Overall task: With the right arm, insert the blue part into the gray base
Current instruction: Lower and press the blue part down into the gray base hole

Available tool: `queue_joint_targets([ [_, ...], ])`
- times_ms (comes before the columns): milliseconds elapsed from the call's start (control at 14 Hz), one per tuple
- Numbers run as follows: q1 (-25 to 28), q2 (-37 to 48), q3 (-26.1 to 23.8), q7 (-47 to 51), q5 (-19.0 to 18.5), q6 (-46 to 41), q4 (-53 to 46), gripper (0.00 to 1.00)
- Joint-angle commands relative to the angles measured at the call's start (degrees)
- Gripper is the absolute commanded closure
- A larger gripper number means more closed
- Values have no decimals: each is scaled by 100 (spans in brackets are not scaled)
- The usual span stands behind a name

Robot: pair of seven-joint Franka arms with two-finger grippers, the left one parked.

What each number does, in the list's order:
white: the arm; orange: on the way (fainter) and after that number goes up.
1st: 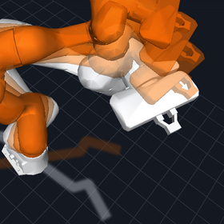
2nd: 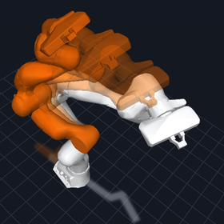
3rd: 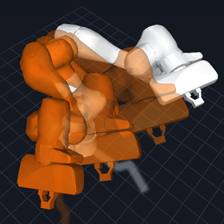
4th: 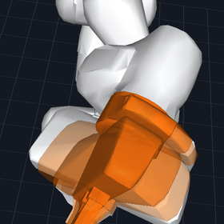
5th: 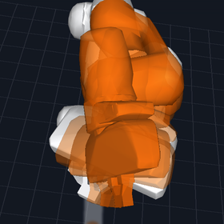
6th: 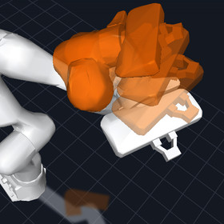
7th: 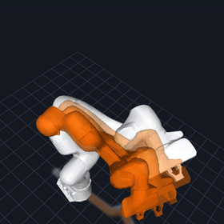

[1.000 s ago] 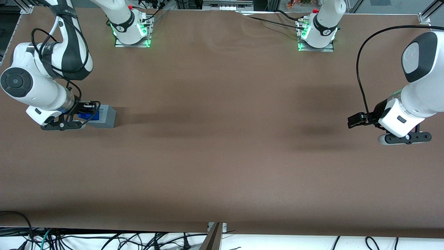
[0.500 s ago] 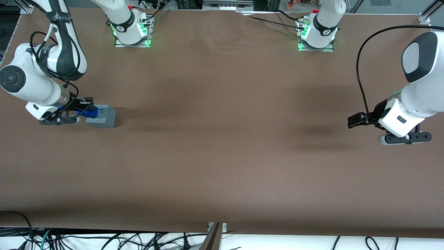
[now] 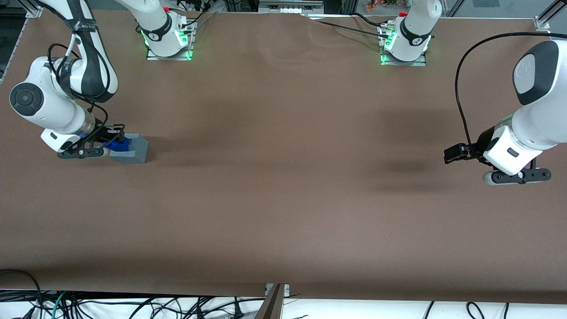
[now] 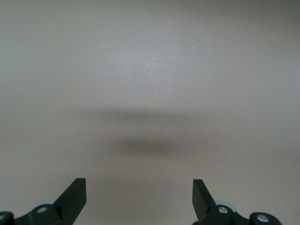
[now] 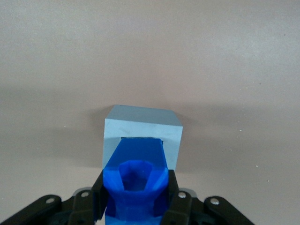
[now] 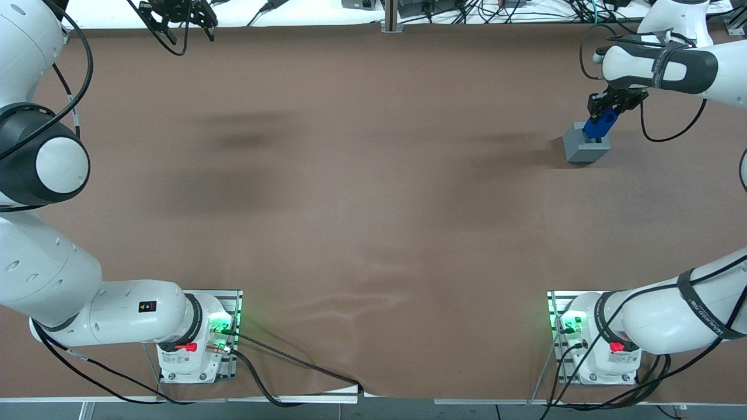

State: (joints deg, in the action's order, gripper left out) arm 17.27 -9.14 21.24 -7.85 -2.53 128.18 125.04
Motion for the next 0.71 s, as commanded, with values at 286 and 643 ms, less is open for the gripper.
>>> queue_joint_targets([
  [286,4,167,20,-94,191,137,214,87],
  [643,-5,131,64,-94,191,190,214,87],
])
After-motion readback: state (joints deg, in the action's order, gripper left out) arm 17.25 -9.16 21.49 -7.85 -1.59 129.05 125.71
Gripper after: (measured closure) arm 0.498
